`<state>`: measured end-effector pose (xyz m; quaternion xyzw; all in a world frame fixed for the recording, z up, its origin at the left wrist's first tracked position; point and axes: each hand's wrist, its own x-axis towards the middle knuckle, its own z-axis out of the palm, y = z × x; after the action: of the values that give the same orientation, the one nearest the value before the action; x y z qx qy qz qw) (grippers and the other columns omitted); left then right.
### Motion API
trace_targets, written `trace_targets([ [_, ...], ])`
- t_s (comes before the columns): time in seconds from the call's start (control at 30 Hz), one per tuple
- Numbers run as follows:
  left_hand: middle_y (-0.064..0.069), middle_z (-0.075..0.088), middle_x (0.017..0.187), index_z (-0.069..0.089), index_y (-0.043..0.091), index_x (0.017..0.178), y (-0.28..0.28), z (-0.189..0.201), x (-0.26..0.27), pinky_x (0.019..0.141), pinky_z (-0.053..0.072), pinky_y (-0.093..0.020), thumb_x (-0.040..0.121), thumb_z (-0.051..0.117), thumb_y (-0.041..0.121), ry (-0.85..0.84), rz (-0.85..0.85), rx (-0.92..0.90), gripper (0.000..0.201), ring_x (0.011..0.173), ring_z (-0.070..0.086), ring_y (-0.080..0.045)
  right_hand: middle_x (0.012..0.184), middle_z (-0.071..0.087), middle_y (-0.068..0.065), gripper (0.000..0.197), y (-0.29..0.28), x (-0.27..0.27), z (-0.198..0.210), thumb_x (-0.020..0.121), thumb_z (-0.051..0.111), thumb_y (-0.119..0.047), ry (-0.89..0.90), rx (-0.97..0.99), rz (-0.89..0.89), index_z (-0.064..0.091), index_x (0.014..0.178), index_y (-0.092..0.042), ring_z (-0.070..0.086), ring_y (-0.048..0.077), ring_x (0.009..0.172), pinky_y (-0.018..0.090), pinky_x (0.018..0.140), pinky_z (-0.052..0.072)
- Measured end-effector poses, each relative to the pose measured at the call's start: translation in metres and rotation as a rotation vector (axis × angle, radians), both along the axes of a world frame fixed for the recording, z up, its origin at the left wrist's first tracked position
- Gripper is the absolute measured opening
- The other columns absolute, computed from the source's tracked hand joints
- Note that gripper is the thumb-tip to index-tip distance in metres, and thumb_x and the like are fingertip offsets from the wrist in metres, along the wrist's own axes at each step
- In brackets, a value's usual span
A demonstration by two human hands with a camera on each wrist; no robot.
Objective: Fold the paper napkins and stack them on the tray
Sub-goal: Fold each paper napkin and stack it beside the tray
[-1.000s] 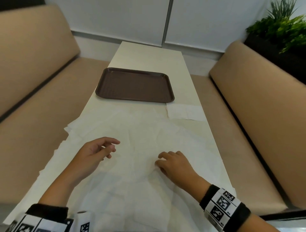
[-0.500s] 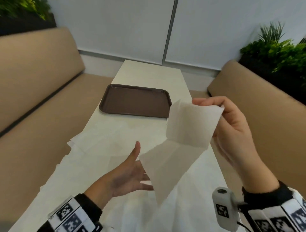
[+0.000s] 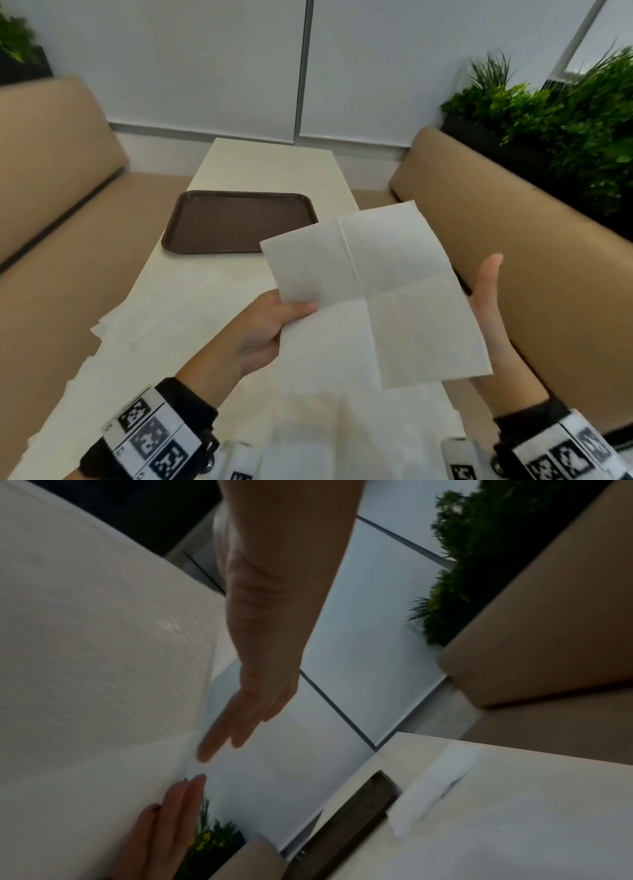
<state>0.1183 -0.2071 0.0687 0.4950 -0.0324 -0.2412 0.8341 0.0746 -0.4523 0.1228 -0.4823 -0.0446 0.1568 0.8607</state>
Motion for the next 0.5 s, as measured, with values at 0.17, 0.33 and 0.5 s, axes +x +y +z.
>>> trace_targets([
  [0.17,-0.003,0.075,0.096,0.067,0.01,0.104,0.018,0.01,0.001,0.072,0.058,-0.027,0.084,0.061,0.001,-0.159,0.1,0.182,0.023,0.087,0.071,-0.017,0.117,0.067,0.012,0.04,-0.009,0.009,-0.016,0.082,0.066,-0.019,-0.159,-0.4,-0.129,0.061,0.121,-0.015,0.067,0.026,0.101,0.036,0.076,0.058],
  [0.33,0.004,0.075,0.1,0.077,0.034,0.089,0.039,0.017,0.0,0.072,0.055,-0.02,0.061,0.082,0.039,-0.364,0.015,0.262,0.028,0.095,0.07,-0.013,0.098,0.073,0.005,0.026,-0.006,0.02,-0.022,0.084,0.054,-0.015,-0.235,-0.55,-0.133,0.065,0.107,-0.01,0.069,0.018,0.089,0.027,0.071,0.056],
  [0.5,0.004,0.073,0.09,0.077,0.021,0.083,0.056,0.012,0.004,0.069,0.051,-0.017,0.085,0.062,0.001,-0.398,-0.084,0.381,0.025,0.084,0.068,-0.011,0.092,0.073,0.002,0.033,-0.009,0.026,-0.033,0.086,0.053,0.003,-0.327,-0.617,-0.007,0.076,0.083,-0.02,0.069,0.017,0.087,0.026,0.075,0.053],
])
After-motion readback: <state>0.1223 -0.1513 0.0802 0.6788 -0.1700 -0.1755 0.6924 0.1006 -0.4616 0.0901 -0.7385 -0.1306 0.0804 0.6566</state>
